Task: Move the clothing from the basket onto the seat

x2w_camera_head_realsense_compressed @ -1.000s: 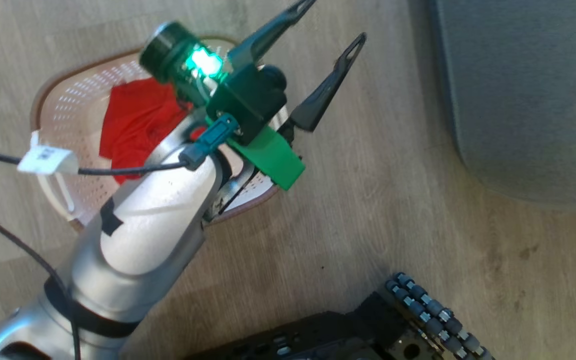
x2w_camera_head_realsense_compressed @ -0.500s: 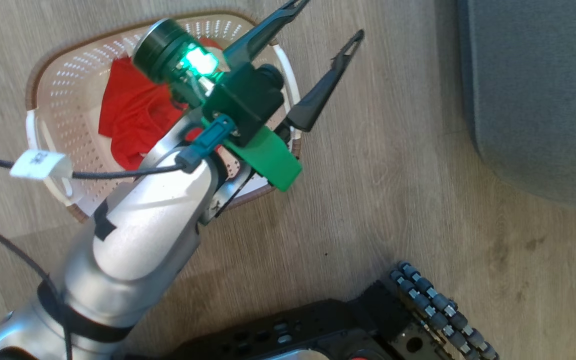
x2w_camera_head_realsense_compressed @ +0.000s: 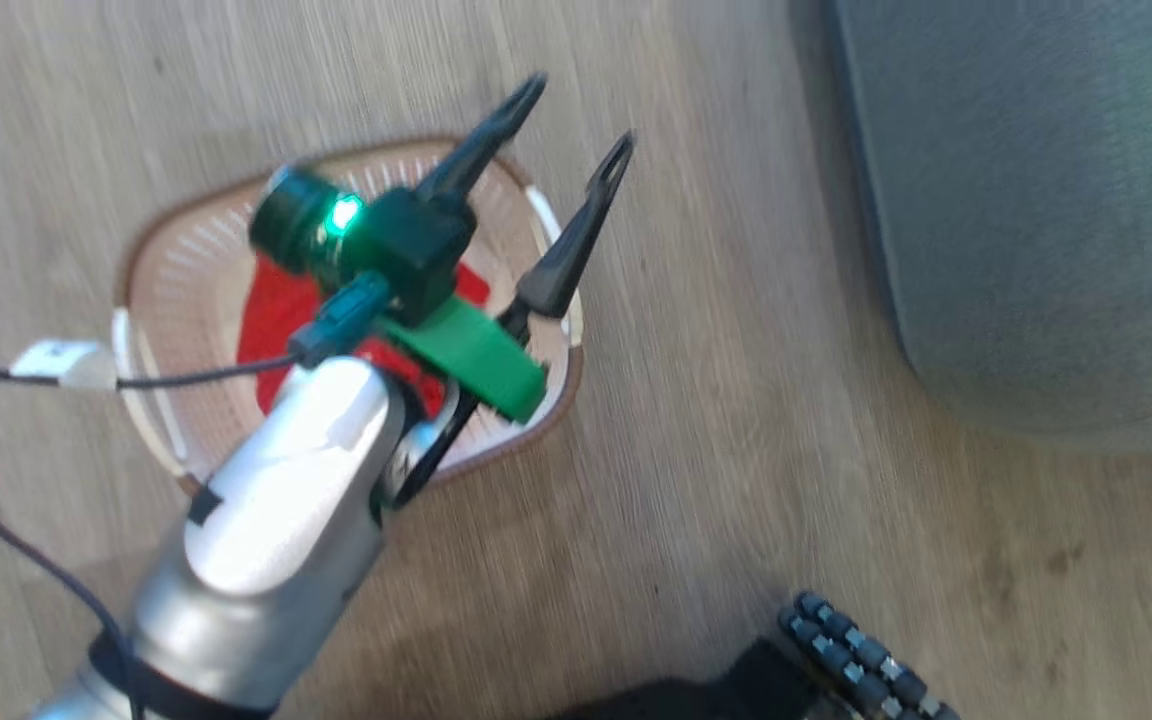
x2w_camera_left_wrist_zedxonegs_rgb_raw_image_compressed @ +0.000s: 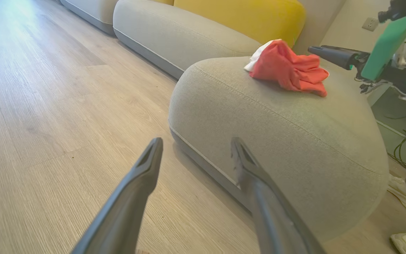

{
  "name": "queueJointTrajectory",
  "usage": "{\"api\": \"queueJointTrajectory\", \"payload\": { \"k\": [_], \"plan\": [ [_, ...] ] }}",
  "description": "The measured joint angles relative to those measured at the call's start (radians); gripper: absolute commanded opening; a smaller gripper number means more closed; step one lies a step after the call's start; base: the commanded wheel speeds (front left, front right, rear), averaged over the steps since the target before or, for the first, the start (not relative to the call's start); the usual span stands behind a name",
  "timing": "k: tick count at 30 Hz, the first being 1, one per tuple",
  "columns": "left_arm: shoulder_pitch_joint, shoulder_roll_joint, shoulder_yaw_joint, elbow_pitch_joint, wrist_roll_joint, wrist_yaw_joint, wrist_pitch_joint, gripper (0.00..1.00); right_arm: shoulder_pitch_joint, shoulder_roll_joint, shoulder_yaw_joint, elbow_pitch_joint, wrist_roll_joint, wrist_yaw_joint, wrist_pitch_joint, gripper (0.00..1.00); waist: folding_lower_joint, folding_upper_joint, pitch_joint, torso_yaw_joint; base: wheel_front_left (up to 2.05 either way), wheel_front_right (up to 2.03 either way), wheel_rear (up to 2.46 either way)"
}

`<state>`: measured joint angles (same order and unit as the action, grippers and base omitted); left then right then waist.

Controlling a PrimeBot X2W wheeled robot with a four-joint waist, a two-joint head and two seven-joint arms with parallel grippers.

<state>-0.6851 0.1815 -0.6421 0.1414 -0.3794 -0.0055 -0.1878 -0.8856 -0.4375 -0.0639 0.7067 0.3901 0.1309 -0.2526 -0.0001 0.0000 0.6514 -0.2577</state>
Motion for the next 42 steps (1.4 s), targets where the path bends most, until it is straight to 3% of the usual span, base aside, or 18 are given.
{"api": "queueJointTrajectory", "payload": {
  "k": [9,18,30,42],
  "plan": [
    [0.155,-0.011,0.05,0.114,-0.097,0.007,-0.044,1.0,0.294,0.048,0.035,-0.3,-0.026,0.0,0.0,1.0,-0.0001,0.0,-0.202,0.043,0.0,0.0,0.0],
    [0.314,0.007,0.157,0.23,-0.134,0.036,-0.061,1.0,0.568,0.186,0.034,-0.452,-0.123,0.0,0.0,1.0,-0.0001,0.0001,-0.372,0.173,0.0,0.0,0.0],
    [0.499,-0.004,0.326,0.243,-0.071,0.044,-0.062,1.0,0.762,0.319,0.044,-0.441,-0.216,0.0,0.0,1.0,-0.0001,0.0001,-0.545,0.31,0.0,0.0,0.0],
    [0.628,-0.067,0.459,0.203,0.014,0.017,-0.062,1.0,0.838,0.378,0.025,-0.39,-0.238,0.0,0.0,1.0,-0.0001,0.0001,-0.626,0.32,0.0,0.0,0.0]
  ]
}}
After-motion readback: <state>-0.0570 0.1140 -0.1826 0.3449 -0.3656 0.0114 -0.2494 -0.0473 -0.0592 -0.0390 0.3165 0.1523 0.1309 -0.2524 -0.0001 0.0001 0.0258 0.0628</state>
